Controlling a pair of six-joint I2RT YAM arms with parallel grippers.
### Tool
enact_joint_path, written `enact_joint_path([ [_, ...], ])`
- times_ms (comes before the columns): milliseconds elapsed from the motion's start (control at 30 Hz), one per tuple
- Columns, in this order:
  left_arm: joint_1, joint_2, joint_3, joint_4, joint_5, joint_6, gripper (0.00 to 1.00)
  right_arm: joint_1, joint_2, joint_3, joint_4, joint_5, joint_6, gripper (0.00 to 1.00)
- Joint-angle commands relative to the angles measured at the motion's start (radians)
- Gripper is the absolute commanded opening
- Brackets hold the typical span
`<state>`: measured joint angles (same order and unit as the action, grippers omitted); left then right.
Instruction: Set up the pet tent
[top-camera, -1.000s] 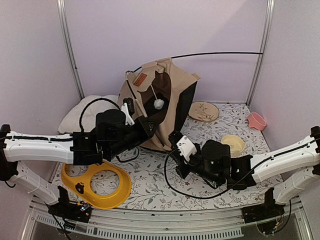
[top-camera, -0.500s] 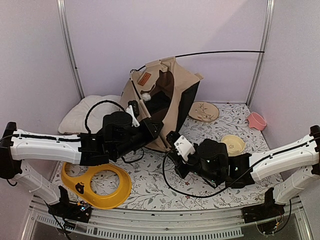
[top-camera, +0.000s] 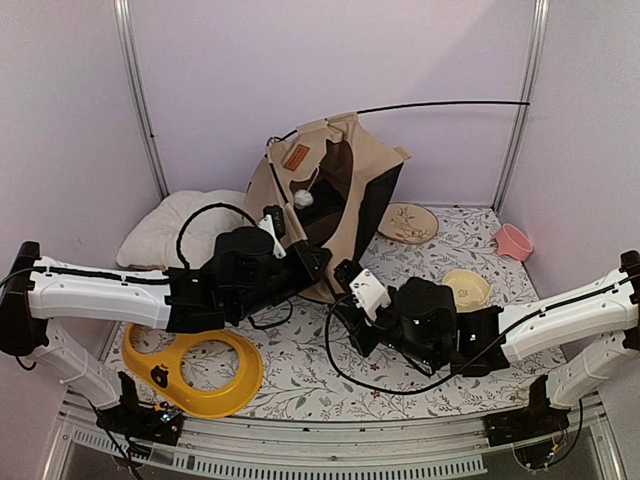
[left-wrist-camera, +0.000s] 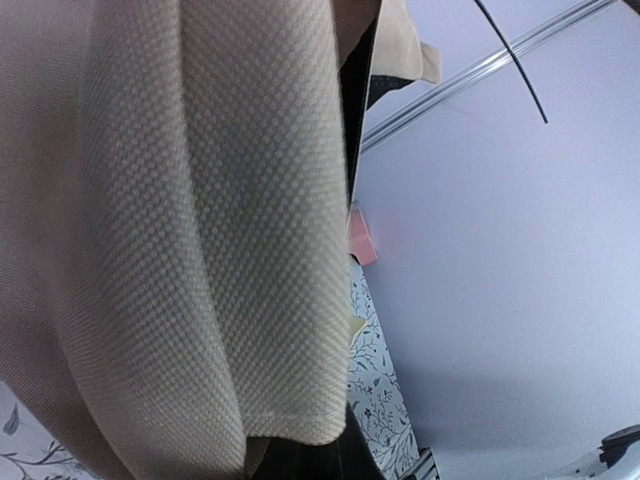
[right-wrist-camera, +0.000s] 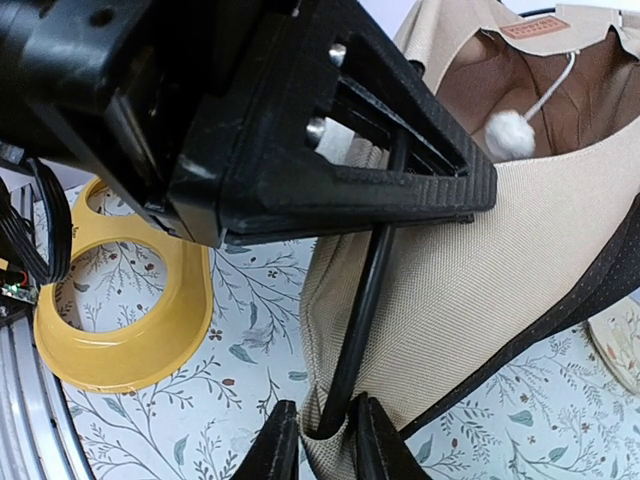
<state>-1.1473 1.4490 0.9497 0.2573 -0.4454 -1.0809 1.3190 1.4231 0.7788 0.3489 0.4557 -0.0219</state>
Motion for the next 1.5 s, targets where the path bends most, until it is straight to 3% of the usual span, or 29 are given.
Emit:
enact_joint_path([
  [0, -0.005, 0.013, 0.038, 0.03, 0.01, 0.019, 0.0, 0.008, -0.024, -0.011, -0.003, -0.022, 0.014, 0.28],
  [100, -0.003, 0.016, 0.043, 0.029, 0.014, 0.025, 0.0, 0.008, -0.039, -0.03, -0.027, -0.017, 0.021, 0.33],
  [233, -0.004, 0.019, 0.046, 0.029, 0.02, 0.029, 0.0, 0.008, -0.05, -0.037, -0.042, 0.001, 0.06, 0.32],
  [533, -0.006, 0.025, 0.05, 0.037, 0.031, 0.036, 0.0, 0.006, -0.006, 0.012, -0.079, 0.095, 0.07, 0.2],
  [700, -0.011, 0.03, 0.044, 0.038, 0.031, 0.035, 0.0, -0.004, 0.003, 0.047, -0.078, 0.111, 0.071, 0.09],
  [833, -0.024, 0.062, 0.048, 0.039, 0.033, 0.038, 0.0, -0.023, 0.004, 0.084, -0.072, 0.087, 0.07, 0.05],
  [1167, -0.052, 0.136, 0.046, 0.044, 0.059, 0.016, 0.0, -0.083, -0.034, 0.124, -0.061, 0.005, 0.074, 0.06],
  [1467, -0.054, 0.157, 0.059, 0.048, 0.065, 0.027, 0.0, -0.102, -0.062, 0.118, -0.06, -0.051, 0.103, 0.16],
])
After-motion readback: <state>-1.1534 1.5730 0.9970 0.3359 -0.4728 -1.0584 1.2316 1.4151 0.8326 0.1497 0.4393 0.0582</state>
